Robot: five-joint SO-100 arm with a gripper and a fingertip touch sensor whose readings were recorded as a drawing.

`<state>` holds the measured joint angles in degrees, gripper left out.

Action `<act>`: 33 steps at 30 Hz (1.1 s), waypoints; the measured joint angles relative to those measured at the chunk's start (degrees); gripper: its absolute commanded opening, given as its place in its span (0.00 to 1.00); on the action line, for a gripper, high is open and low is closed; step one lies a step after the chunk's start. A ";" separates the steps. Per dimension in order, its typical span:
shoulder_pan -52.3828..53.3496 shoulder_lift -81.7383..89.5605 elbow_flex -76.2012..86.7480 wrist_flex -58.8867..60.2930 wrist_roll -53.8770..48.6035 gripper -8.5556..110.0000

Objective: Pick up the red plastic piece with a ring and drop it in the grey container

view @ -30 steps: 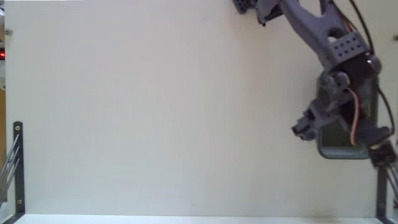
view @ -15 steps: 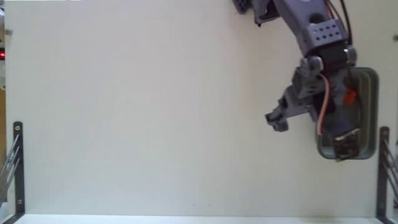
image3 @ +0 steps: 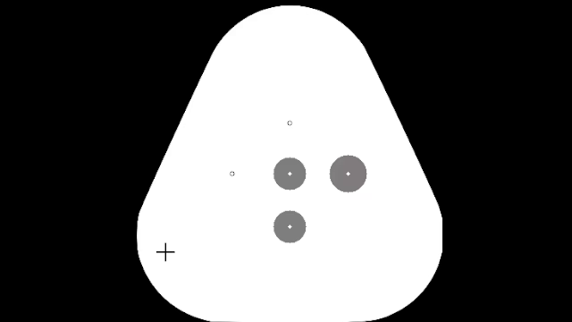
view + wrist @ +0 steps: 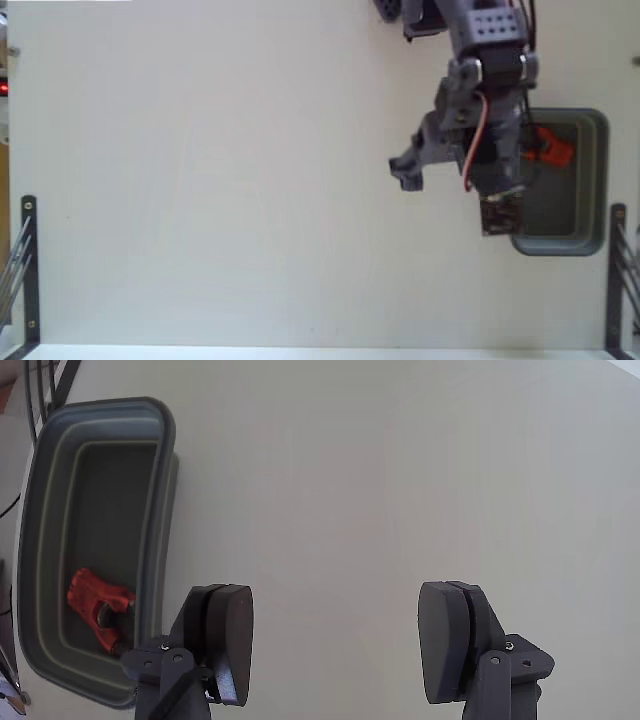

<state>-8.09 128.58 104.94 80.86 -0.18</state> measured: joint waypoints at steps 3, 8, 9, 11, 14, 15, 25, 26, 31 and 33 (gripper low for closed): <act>1.67 2.02 1.49 -0.09 0.00 1.00; 4.31 5.19 4.31 0.00 0.09 1.00; 4.48 5.71 5.10 0.00 0.00 1.00; 5.01 6.68 5.98 0.00 0.00 1.00; 6.33 7.91 7.38 0.00 0.00 1.00; 6.68 8.26 7.47 0.00 0.00 1.00; 7.73 11.25 9.32 0.00 0.00 1.00; 7.56 11.34 9.32 0.00 0.00 1.00; 7.56 11.34 9.32 0.00 0.00 1.00; 7.56 11.34 9.32 0.00 0.00 1.00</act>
<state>-0.53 139.92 114.26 80.86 -0.18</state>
